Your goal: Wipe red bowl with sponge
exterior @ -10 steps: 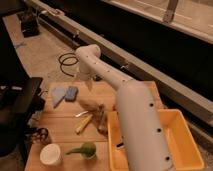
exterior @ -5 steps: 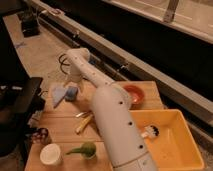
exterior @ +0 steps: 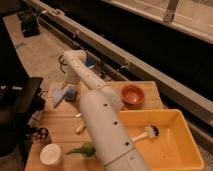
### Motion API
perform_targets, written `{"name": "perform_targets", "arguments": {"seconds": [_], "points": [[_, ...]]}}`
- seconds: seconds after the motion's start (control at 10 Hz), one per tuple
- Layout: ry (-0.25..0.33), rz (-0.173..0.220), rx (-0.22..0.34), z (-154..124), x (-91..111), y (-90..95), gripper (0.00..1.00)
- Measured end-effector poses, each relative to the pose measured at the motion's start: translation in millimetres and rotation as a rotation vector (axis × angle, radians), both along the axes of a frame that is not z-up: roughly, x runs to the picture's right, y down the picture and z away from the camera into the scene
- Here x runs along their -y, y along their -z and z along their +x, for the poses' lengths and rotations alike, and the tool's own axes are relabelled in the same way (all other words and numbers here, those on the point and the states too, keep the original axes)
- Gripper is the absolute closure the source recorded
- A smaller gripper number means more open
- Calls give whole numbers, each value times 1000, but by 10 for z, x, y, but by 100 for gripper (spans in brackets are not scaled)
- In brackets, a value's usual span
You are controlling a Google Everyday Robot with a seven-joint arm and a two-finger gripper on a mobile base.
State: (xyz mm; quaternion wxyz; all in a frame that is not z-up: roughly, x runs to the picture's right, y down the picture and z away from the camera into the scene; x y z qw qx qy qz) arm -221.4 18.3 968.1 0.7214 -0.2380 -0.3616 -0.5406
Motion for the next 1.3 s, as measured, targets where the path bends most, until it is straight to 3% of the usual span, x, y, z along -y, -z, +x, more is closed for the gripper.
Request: {"name": "perform_targets", "arguments": {"seconds": [0.2, 0.4, 0.8, 1.3], "points": [[11, -24, -5, -76, -80, -45, 36], [12, -39, -18, -79, -113, -38, 58], [-26, -6, -55, 83, -4, 53, 97], [-133, 71, -128, 621, 271, 408, 100]]}}
